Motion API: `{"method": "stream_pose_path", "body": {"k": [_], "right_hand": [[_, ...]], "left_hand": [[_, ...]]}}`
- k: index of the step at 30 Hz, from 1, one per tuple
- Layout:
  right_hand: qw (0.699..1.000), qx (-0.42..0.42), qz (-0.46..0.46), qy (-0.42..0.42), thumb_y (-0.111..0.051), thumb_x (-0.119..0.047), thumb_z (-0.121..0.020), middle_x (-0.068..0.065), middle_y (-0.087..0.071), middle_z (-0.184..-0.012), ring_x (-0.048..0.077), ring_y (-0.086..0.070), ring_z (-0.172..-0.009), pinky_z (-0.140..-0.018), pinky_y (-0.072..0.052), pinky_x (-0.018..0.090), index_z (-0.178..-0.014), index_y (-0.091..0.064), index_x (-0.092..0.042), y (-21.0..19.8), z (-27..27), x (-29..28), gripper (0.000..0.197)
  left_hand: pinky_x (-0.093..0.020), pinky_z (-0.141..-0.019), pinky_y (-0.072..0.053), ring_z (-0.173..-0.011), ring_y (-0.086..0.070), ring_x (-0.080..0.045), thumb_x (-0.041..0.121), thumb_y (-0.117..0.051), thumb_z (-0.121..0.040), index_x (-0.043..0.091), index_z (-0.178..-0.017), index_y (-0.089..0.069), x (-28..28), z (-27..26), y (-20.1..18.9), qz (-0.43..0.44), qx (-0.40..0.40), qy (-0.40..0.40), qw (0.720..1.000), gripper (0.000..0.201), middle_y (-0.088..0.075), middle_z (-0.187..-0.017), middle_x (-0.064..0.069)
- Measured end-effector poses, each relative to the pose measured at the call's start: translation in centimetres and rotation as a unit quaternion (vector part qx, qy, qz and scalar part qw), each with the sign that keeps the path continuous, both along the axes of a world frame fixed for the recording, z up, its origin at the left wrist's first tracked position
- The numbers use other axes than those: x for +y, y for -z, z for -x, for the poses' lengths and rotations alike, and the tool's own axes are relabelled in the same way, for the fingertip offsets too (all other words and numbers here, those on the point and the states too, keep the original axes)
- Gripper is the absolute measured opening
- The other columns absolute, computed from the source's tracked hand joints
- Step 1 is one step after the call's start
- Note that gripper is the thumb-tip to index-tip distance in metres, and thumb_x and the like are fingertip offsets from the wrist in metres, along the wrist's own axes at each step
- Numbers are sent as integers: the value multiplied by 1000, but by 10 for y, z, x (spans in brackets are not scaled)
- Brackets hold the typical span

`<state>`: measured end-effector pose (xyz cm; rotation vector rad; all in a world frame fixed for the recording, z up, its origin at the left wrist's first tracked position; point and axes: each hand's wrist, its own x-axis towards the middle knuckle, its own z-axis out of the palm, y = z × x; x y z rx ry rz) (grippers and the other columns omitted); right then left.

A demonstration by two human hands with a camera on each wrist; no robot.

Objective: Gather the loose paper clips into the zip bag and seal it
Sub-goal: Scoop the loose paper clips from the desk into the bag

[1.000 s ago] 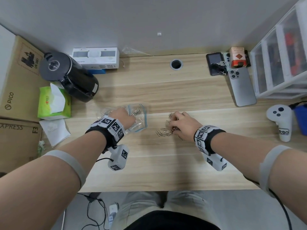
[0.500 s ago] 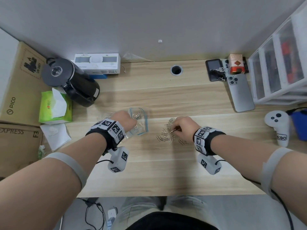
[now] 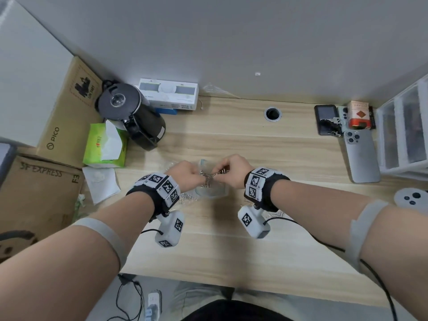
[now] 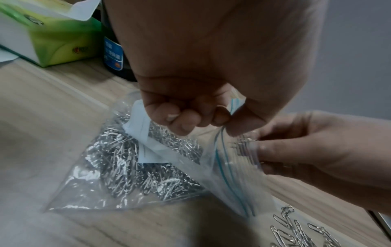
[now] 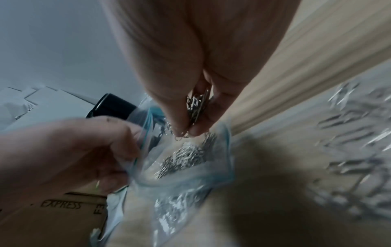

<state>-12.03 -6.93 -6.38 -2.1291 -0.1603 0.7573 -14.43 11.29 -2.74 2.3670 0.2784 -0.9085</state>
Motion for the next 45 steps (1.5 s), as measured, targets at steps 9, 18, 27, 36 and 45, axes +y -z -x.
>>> {"method": "stream_pose_path", "body": {"k": [9,18,27,36,45], "right_hand": [[998,40,-29,-39,-62,-9,-83,-5,-74,-95,9,-68,-85,-83,-51,22,-100,-75,-22,-1,7,30,25],[982,2,185,21,-66,-23,-73,-3,-60,-104,20,-63,-92,-80,-55,32,-108,-61,-24,14,-11,-104,35],[971,20,235,-43,-79,-10,-62,-3,-41,-115,18,-52,-102,-87,-40,21,-123,-49,-21,28,36,-184,69],[993,-17,116,12,-72,0,-68,-3,-58,-93,17,-60,-82,-77,-52,24,-106,-68,-16,47,52,-158,42],[987,-21,151,51,-57,-4,-72,-3,-64,-82,18,-62,-75,-70,-53,27,-86,-63,-20,25,34,-169,22]], "left_hand": [[-26,-53,-32,-50,-39,-17,19,-65,-81,20,-50,-38,18,-6,7,3,-1,-31,1000,41,-38,-49,4],[-29,-56,-39,-57,-48,-22,50,-61,-76,17,-60,-44,-15,-17,7,-85,11,-2,996,40,-48,-61,-2],[-28,-53,-37,-55,-45,-22,49,-66,-77,10,-63,-51,-48,-22,0,-116,-8,3,993,44,-51,-64,-6],[-26,-51,-36,-54,-46,-22,34,-58,-83,9,-63,-49,-57,-20,-8,-167,-23,41,985,33,-53,-64,-6],[-26,-51,-30,-52,-41,-21,31,-56,-85,14,-60,-40,-53,-16,-7,-170,-18,43,984,35,-42,-58,-2]]}}
